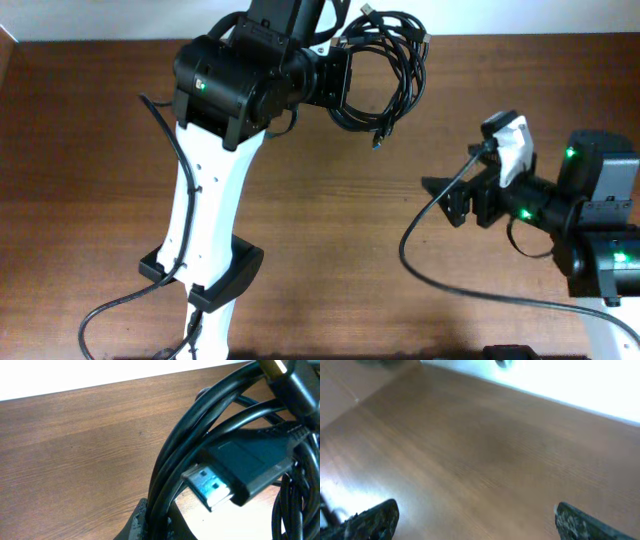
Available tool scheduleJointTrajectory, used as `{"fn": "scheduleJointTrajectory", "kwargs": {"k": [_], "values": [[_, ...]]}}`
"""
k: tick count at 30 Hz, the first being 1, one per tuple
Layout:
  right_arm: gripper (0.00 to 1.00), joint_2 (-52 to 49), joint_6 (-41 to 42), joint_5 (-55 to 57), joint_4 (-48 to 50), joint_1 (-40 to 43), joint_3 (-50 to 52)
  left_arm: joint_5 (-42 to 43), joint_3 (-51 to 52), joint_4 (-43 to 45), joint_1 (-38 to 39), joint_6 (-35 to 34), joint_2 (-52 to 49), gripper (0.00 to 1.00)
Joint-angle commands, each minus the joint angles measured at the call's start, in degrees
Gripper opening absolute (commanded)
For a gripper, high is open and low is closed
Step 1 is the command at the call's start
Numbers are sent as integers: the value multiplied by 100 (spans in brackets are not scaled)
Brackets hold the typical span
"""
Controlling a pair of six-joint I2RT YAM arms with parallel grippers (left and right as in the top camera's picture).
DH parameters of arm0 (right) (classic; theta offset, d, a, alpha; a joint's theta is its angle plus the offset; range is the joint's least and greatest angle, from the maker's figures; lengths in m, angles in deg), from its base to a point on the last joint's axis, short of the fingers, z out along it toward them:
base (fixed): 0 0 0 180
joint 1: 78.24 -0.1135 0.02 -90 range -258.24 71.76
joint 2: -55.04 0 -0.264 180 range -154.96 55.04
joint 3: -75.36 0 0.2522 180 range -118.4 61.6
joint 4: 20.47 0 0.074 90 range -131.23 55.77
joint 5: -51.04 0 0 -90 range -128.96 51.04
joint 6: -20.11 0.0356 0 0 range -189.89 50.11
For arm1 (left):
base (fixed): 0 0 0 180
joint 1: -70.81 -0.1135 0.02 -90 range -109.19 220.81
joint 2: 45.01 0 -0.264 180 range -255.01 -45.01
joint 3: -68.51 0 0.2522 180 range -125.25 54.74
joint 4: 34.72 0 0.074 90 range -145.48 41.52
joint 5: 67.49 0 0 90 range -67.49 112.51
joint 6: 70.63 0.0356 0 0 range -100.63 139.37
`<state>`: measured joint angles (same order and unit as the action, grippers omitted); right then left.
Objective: Untangle cables
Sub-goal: 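Lift the cable coil with the left gripper and raise it up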
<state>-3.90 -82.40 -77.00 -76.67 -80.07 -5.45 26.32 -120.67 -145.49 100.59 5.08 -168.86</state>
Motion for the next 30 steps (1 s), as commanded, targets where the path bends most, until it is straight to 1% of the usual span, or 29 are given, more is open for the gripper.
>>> {"fn": "scheduleJointTrajectory", "kwargs": {"k": [1, 2, 4, 6, 7, 13, 16, 17, 19, 21, 22, 23, 24, 25, 27, 28, 30], "values": [[99, 15, -306, -81, 748, -507, -76, 17, -103, 28, 22, 92, 166, 0], [98, -4, -479, 33, 927, -586, -76, 72, -103, 28, 22, 114, 192, 0], [98, -111, -1143, 35, 1158, -671, -74, 136, -103, 28, 22, 116, 328, 0], [98, -304, -1303, 157, 1307, -680, -74, 157, -103, 28, 24, 114, 551, 0], [99, -426, -1366, 166, 1311, -680, -74, 295, -103, 28, 22, 114, 721, 0], [98, -592, -1364, 157, 1351, -686, -79, 507, -105, 28, 22, 116, 1593, 0], [98, -529, -1362, 186, 1681, -769, -81, 501, -81, 28, 22, 116, 1698, 0], [99, -511, -1274, 461, 1790, -800, -81, 498, -7, 31, 22, 116, 1698, 0], [99, -520, -752, 1274, 1781, -807, -81, 463, 208, 31, 22, 114, 1700, 0], [99, -518, -691, 1552, 1368, -809, -81, -437, 597, 28, 22, -142, 1700, 0], [99, -518, -691, 1561, 1211, -809, -81, -872, 752, 28, 22, -149, 1698, 0], [98, -516, -691, 1565, 1128, -809, -81, -1488, 1021, 28, 22, -149, 1694, 0], [98, -511, -693, 1565, 1110, -809, -81, -1871, 1300, 31, 22, -146, 1694, 0], [98, -511, -697, 1569, 1150, -809, -81, -2017, 1602, 31, 22, -146, 1694, 0], [98, -511, -706, 1582, 1274, -809, -81, -1843, 2022, 66, 22, -140, 1694, 0], [98, -511, -715, 1576, 1333, -811, -81, -1451, 2304, 92, 22, 0, 1694, 0], [99, -514, -713, 1561, 1294, -890, -81, -330, 2623, 219, 17, 243, 1694, 0]]}}
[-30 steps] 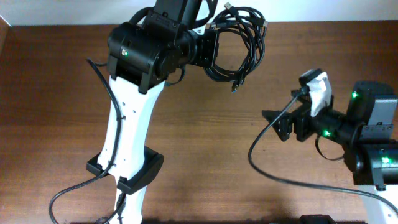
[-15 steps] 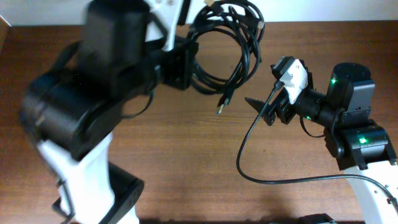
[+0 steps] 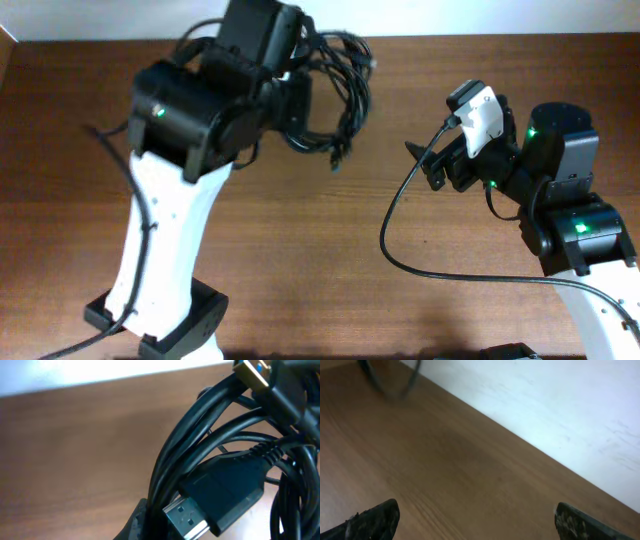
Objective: Untangle cables
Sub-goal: 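Lift the cable coil with the left gripper and raise it up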
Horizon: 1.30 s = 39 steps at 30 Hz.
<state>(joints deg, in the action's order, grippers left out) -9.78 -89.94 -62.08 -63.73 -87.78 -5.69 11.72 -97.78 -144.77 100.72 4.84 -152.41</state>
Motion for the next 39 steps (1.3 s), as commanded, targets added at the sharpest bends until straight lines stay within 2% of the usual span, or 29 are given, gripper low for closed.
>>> {"fn": "scheduleJointTrajectory", "kwargs": {"k": [1, 3, 5, 13, 16, 22, 23, 24, 25, 26, 27, 28, 30, 31, 32, 33, 39], "values": [[98, 74, 39, 74, -52, -173, -55, 1803, 352, 262, 4, 529, 48, 0], [98, 74, 37, 116, -76, -175, -55, 2992, 343, 570, 4, 835, 120, 0], [98, 74, 37, 114, -109, -175, -55, 3438, 343, 748, 4, 890, 216, 0], [98, 153, 44, 111, 229, -175, -247, 3200, 343, 664, -122, 990, 308, 0], [99, 308, 457, -116, 184, -175, -433, 3200, 343, 699, -122, 990, 317, 0], [100, 962, 549, -168, -223, -175, -442, 3198, 343, 820, -122, 990, 317, 0], [79, 962, 540, -170, -282, -175, -442, 3200, 343, 839, -120, 990, 317, 0], [38, 929, 540, -170, -334, -175, -442, 3200, 343, 841, -120, 990, 317, 0], [30, 866, 555, -173, -365, -175, -442, 3200, 343, 831, -120, 990, 317, 0], [38, 815, 555, -199, -396, -175, -442, 3200, 343, 817, -120, 990, 317, 0], [37, 798, 555, -240, -404, -177, -442, 3200, 343, 817, -120, 990, 317, 0], [32, 778, 555, -348, -409, -175, -442, 3200, 343, 817, -120, 990, 317, 0], [43, 769, 555, -498, -411, -175, -442, 3202, 343, 817, -120, 990, 317, 0], [39, 769, 553, -496, -415, -175, -442, 3200, 343, 820, -120, 990, 317, 0], [17, 769, 555, -498, -417, -175, -442, 3202, 343, 822, -120, 990, 317, 0], [4, 772, 557, -501, -422, -175, -442, 3202, 343, 820, -120, 988, 319, 0], [4, 772, 557, -855, -437, -177, -442, 3200, 343, 817, -120, 990, 319, 0]]}}
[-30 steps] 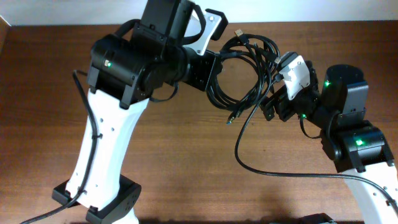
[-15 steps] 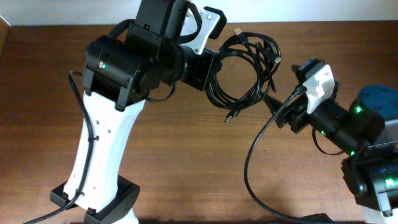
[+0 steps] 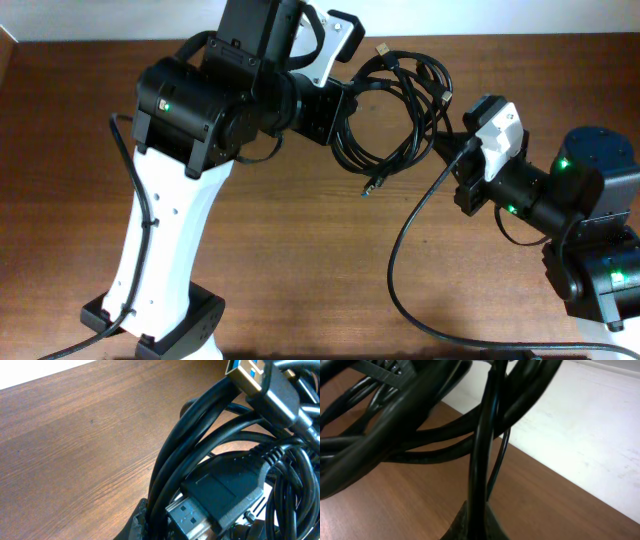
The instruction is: Untangle cables
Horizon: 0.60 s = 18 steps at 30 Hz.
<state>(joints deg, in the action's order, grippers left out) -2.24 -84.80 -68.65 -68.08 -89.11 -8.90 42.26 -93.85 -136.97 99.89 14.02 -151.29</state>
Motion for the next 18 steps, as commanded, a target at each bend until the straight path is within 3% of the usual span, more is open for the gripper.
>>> {"fn": "scheduleJointTrajectory", "kwargs": {"k": [1, 4, 6, 10, 11, 18], "values": [[4, 17, 42, -341, -28, -44, -120, 146, -50, 39, -37, 72, 208, 0], [4, -66, 22, 363, 20, -28, -120, 87, -50, 37, -39, 63, 208, 2], [4, -208, 22, 1025, 46, -24, -120, -828, -72, -136, -39, -494, 275, 0], [4, -256, 398, 1121, 323, 555, -120, -2439, -76, -339, -122, -949, 966, 0], [4, -289, 498, 1054, 343, 885, -120, -2815, -76, -424, -308, -1043, 1252, 0], [4, -708, 837, 114, 367, 2942, -120, -2859, -57, -824, -2396, -973, 2352, 0]]}}
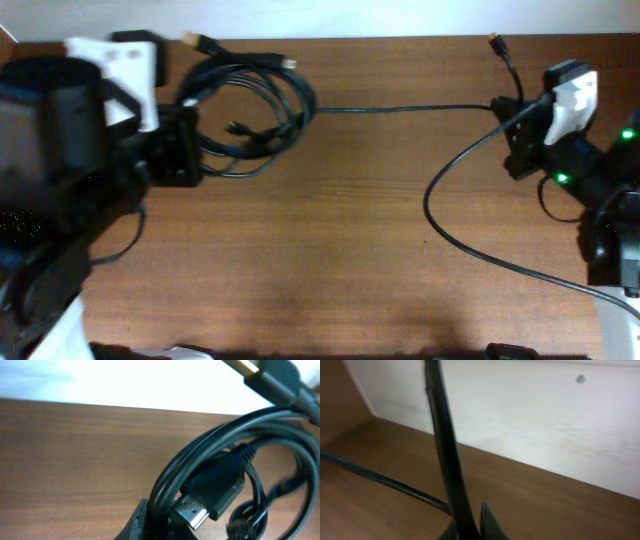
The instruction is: Untangle cables
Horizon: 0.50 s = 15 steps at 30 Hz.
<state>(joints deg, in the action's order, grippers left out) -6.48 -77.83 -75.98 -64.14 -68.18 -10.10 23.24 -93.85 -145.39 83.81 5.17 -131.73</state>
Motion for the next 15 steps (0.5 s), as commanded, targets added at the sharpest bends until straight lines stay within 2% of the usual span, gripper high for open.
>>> {"fn": "scheduleJointTrajectory", "kwargs": {"k": [1, 4, 7, 11, 13, 15], "values": [[4, -415, 192, 673, 0, 1248, 0, -960, -57, 20, -966, -74, 479, 0], [4, -933, 664, -199, 111, 2229, 0, -1080, -44, 20, -1316, -79, 538, 0], [4, -1300, 695, -925, 125, 2649, 0, -1088, 92, 20, -1427, -164, 457, 0], [4, -1036, 621, -704, 125, 2087, 0, -413, 155, 39, -1427, -164, 260, 0], [4, -782, 542, -546, 114, 1598, 0, 291, 155, 87, -1355, -160, 140, 0], [4, -516, 540, -186, 9, 964, 0, 638, 155, 219, -1045, -129, -46, 0]]}}
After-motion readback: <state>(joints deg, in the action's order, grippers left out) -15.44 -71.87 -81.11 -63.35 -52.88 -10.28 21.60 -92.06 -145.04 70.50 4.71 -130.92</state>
